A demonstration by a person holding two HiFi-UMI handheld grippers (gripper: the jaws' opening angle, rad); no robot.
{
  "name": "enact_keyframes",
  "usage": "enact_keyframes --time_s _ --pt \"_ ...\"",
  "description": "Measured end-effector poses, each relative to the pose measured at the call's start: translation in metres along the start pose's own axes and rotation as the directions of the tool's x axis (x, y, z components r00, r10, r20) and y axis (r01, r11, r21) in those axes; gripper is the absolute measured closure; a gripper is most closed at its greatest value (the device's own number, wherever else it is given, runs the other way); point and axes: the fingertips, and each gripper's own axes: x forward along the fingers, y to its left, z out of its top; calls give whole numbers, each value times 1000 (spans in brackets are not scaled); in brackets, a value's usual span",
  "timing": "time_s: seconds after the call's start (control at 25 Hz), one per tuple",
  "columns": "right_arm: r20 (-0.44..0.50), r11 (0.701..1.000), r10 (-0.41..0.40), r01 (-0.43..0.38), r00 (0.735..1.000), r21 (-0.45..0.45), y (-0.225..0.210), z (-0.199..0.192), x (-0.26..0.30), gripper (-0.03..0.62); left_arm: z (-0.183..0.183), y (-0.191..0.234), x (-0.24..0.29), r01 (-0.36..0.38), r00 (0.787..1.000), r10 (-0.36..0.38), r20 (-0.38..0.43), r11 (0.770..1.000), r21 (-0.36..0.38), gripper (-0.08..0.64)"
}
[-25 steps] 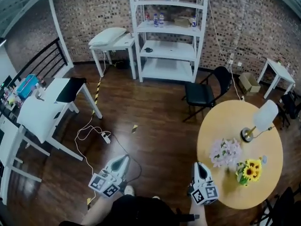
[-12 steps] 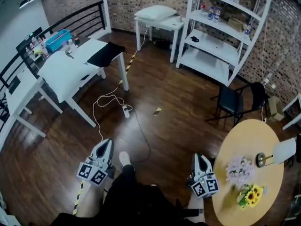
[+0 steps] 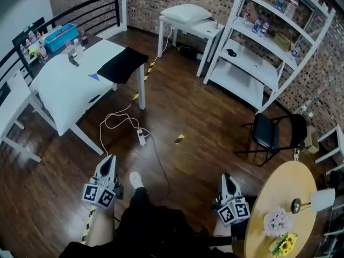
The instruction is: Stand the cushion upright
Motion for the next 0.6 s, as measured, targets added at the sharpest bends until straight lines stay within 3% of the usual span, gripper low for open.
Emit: enact_keyframes --time_s 0.16,0.32,0.44,0.6 --pt "26 998 52 -51 998 -23 39 26 136 591 48 63 87 39 996 -44 72 996 82 560" --pt "82 990 139 -137 987 -26 94 54 244 591 95 106 137 77 992 -95 88 980 184 560" --pt "54 978 209 -207 976 -34 130 52 298 591 116 138 147 48 991 -70 110 981 191 560" --pt "-16 965 251 -252 968 -72 152 39 349 591 124 180 137 -46 990 20 143 982 183 560"
